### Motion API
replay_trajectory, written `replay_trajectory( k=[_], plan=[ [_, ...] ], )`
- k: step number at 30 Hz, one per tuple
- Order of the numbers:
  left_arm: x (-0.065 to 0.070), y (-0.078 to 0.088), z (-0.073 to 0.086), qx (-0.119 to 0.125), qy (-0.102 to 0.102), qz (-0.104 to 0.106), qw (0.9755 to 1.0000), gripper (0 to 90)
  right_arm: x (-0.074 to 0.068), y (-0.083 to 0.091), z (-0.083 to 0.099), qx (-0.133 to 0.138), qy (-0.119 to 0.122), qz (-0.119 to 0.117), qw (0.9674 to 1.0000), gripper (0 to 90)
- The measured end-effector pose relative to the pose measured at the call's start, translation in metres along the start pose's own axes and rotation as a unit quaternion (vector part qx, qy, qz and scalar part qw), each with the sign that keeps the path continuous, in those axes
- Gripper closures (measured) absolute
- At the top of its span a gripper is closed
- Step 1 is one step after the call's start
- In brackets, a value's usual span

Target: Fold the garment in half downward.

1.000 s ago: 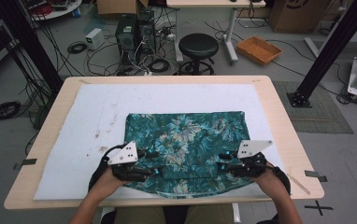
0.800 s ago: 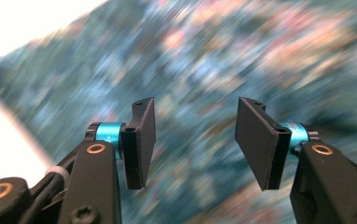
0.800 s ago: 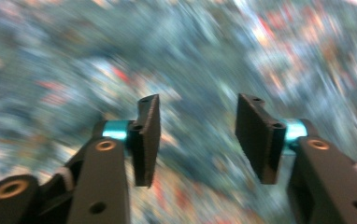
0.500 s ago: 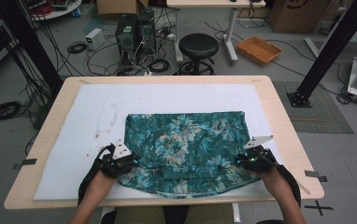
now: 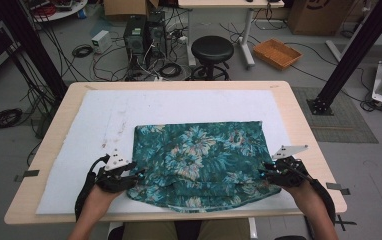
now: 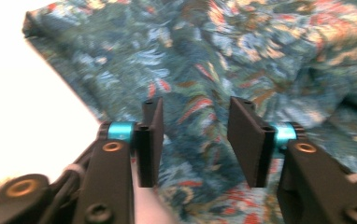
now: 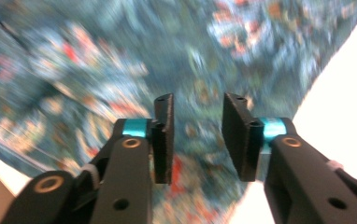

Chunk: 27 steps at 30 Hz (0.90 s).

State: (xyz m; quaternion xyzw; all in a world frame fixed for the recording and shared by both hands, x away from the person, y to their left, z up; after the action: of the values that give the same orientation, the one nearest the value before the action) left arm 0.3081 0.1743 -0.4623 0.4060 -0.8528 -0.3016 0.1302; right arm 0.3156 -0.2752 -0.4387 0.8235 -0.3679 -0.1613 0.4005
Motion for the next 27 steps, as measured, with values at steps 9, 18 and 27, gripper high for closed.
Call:
replay_trajectory(
  k=[9, 18, 27],
  plan=[
    [0.007, -0.016, 0.008, -0.026, -0.031, -0.006, 0.9992, 67.2, -0.069, -0.031, -0.032, 0.058, 0.071, -0.135, 0.9866, 60.8],
    [0.008, -0.011, 0.01, -0.033, -0.037, 0.007, 0.9987, 86.6, -0.101, -0.067, -0.035, -0.015, 0.148, -0.183, 0.9719, 81.9],
    [0.008, 0.002, 0.0, -0.004, -0.014, 0.028, 0.9995, 57.8, -0.092, -0.037, -0.031, 0.03, 0.122, -0.197, 0.9724, 65.0]
  ],
)
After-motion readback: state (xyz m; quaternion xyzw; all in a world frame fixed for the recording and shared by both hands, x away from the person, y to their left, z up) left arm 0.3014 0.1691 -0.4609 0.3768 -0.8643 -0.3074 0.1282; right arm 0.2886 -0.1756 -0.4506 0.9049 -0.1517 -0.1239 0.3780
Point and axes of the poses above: each handheld gripper's, and its own axes: y roughly backward along the jaws, z roughly out of its underside, x roughly to its right, the point moved 5 cm from there along -y, roughly forward along the jaws, and after that the axes turned 1 degree about -x, right-handed, at the moved point
